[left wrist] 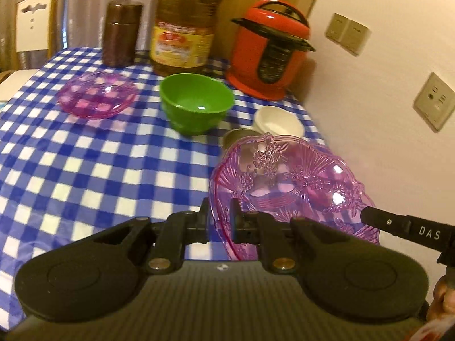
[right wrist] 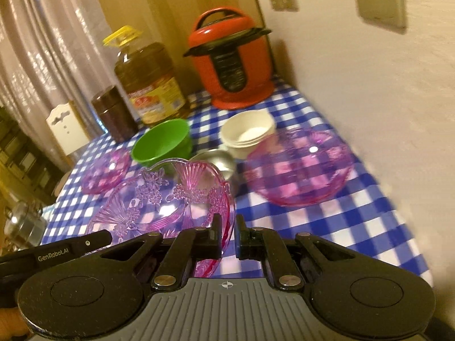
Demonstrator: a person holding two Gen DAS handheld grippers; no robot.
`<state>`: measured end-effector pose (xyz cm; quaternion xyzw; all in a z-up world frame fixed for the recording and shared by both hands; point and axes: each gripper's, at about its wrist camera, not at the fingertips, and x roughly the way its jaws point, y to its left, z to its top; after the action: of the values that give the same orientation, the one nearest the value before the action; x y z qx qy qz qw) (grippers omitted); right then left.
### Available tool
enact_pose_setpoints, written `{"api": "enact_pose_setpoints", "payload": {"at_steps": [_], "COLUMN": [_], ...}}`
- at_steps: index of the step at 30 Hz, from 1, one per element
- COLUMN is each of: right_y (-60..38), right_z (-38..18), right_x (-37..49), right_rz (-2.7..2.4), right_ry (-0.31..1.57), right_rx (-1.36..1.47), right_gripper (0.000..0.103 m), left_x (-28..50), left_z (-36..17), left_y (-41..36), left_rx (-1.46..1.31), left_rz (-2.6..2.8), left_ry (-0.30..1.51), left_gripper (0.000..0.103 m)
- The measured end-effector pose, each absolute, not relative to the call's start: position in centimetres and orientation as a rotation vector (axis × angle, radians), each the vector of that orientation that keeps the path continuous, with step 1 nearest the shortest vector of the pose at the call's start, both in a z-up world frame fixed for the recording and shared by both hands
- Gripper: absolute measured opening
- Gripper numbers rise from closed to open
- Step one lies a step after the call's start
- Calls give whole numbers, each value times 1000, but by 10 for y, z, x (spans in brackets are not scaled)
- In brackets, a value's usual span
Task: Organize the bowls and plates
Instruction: 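Carry the pink plate with both grippers toward the pink plate by the wall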
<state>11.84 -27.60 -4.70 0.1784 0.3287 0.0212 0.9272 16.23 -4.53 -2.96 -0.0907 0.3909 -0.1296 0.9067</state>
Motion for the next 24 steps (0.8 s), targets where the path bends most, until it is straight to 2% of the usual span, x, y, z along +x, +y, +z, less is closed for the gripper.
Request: {"api": "enact_pose_setpoints", "payload": {"at_steps": [11,24], "right_y": [-334,-375], "right_z": [-44,-70], "right_x": [109,139], "right_rz": [-73,-197], "right_ry": [651,660], "right_rx": [413,394], "right_gripper": [9,9], "left_x": [181,237], "left_z": [-27,-56], "left_y": [-111,-174], "left_rx": [-131,-84], "left_rz": [-384,-450], "left_ry": [813,846], "left_gripper": [11,11]}}
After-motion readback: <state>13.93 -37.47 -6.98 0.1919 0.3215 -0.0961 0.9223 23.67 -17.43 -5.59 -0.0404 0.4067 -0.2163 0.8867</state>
